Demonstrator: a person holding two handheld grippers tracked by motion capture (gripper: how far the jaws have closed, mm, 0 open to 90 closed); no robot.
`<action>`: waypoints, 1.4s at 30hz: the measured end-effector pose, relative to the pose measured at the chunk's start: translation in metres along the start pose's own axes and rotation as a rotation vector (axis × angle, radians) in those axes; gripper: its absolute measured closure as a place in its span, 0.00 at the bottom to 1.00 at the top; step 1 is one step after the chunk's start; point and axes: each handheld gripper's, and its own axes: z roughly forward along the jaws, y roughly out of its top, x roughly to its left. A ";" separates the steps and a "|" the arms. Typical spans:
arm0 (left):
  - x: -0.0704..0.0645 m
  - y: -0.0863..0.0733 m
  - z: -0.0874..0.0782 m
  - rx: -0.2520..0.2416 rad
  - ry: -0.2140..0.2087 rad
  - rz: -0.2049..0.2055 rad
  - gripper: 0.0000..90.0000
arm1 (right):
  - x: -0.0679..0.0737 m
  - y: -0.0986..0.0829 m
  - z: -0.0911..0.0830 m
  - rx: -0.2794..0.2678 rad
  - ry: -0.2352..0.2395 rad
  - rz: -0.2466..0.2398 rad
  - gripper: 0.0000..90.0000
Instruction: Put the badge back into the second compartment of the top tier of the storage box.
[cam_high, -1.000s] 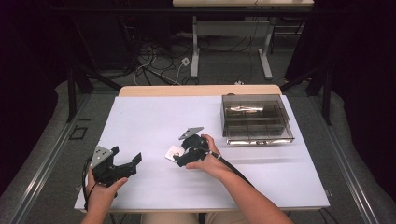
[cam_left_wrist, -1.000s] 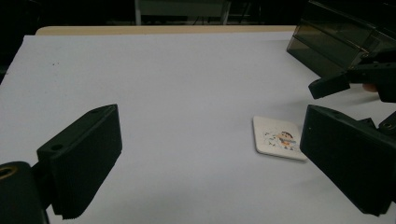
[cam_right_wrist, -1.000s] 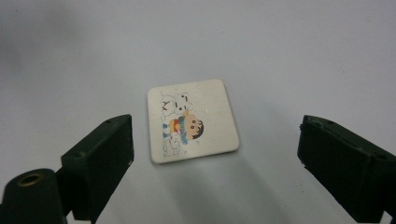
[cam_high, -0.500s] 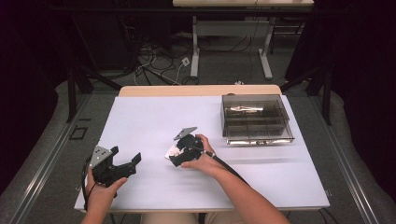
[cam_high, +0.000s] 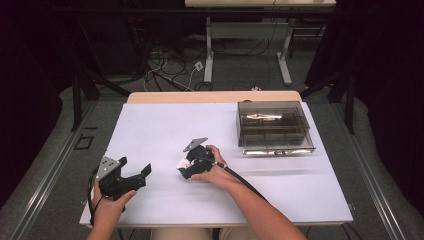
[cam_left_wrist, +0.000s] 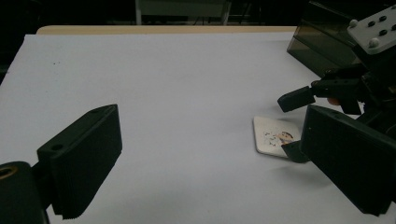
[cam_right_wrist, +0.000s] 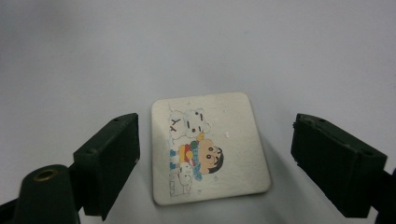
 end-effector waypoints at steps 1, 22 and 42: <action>0.000 0.000 0.000 0.000 -0.001 0.001 0.06 | 0.000 0.000 0.001 0.005 -0.001 0.002 0.17; 0.000 0.000 0.001 0.003 -0.002 -0.002 0.06 | 0.002 -0.009 0.007 -0.040 -0.002 0.009 0.22; 0.000 0.000 0.001 0.002 0.002 -0.002 0.07 | 0.004 -0.010 0.005 -0.060 0.025 -0.019 0.36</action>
